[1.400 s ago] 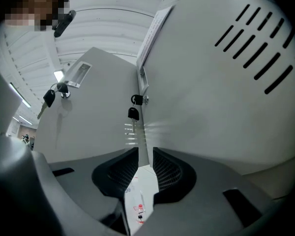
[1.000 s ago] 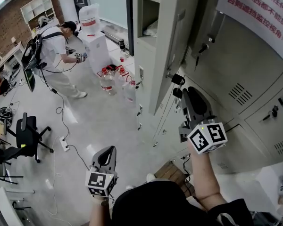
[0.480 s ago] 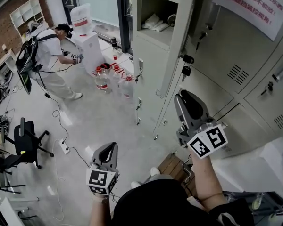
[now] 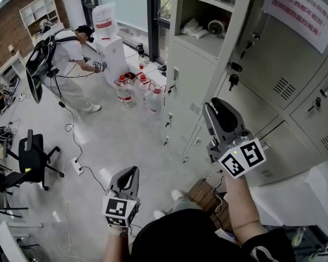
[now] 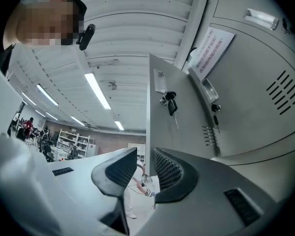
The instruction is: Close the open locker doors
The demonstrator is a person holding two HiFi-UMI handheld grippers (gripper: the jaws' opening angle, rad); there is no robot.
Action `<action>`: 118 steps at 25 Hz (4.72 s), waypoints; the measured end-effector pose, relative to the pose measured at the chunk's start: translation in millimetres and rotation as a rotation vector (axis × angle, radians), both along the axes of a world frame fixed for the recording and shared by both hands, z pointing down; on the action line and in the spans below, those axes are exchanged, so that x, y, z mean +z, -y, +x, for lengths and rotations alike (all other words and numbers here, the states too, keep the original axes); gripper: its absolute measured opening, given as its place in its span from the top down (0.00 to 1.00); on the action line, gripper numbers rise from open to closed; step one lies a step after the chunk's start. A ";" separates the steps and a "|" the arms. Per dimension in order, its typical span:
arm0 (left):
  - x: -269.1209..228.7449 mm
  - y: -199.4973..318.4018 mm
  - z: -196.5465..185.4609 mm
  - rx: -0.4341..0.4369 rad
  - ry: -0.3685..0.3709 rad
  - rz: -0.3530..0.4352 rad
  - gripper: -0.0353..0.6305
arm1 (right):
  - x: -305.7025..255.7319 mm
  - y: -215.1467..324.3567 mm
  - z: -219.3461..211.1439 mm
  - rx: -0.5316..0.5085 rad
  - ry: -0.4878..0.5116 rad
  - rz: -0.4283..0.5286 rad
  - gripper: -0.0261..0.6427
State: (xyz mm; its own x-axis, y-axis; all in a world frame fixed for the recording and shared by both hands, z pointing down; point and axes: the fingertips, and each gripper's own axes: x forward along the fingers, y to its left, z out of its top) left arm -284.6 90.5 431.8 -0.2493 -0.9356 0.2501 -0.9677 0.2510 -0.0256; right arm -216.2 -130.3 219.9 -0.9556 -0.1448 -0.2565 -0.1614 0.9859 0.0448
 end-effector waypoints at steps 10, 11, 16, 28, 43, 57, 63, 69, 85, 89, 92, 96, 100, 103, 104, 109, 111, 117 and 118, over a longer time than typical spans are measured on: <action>-4.6 -3.7 -17.8 -0.110 -0.003 0.004 0.92 | -6.2 -2.1 -39.9 -0.076 0.010 0.024 0.79; -5.2 -3.5 -19.5 -0.122 -0.003 0.005 0.92 | -6.7 -1.4 -44.5 -0.088 0.007 0.028 0.79; -6.8 -5.1 -27.6 -0.185 -0.006 0.007 0.92 | -8.3 0.7 -69.9 -0.149 -0.002 0.045 0.79; -6.1 -26.1 -41.9 -0.342 -0.017 -0.011 0.92 | -8.4 14.5 -130.6 -0.219 -0.028 0.075 0.78; 4.3 -9.4 -41.2 -0.390 -0.038 -0.044 0.92 | -4.6 78.1 -179.8 -0.143 -0.082 0.062 0.78; 7.3 4.2 -38.1 -0.427 -0.065 -0.051 0.92 | -9.4 140.1 -195.8 -0.057 -0.088 0.013 0.68; 10.0 8.0 -41.0 -0.441 -0.047 -0.067 0.92 | -6.8 164.3 -198.9 -0.015 -0.088 -0.020 0.63; 11.3 21.5 -43.2 -0.437 -0.052 -0.075 0.92 | -6.6 185.1 -200.4 0.013 -0.074 -0.048 0.60; 22.4 42.2 -50.6 -0.393 -0.088 -0.083 0.92 | -8.7 211.3 -206.1 0.074 -0.048 -0.112 0.58; 23.3 37.0 -54.4 -0.403 -0.088 -0.079 0.92 | -6.0 209.7 -204.2 0.076 -0.049 -0.117 0.58; 22.2 30.9 -55.3 -0.408 -0.085 -0.074 0.92 | -0.4 199.6 -198.9 0.051 -0.050 -0.120 0.58; 21.3 17.7 -54.0 -0.430 -0.086 -0.052 0.92 | 16.1 172.9 -190.5 0.011 -0.070 -0.122 0.68; 15.5 5.2 -52.5 -0.439 -0.108 -0.026 0.92 | 35.9 131.2 -185.6 -0.052 -0.096 -0.135 0.80; 13.3 -6.9 -51.4 -0.451 -0.112 -0.016 0.92 | 53.5 90.8 -184.0 -0.121 -0.137 -0.130 0.87; 14.0 -12.2 -51.4 -0.457 -0.107 -0.019 0.92 | 59.9 76.9 -183.1 -0.144 -0.151 -0.126 0.88; 12.1 -34.5 -50.4 -0.483 -0.100 -0.012 0.92 | 98.3 13.6 -180.1 -0.249 -0.216 -0.151 0.90; 12.1 -43.6 -49.0 -0.493 -0.102 -0.006 0.92 | 115.6 -11.3 -177.2 -0.290 -0.251 -0.166 0.90; 19.3 -68.3 -44.5 -0.532 -0.118 0.004 0.92 | 158.1 -93.0 -156.6 -0.432 -0.347 -0.128 0.90; 20.1 -70.7 -43.8 -0.533 -0.119 0.006 0.92 | 165.2 -105.5 -152.3 -0.454 -0.363 -0.118 0.90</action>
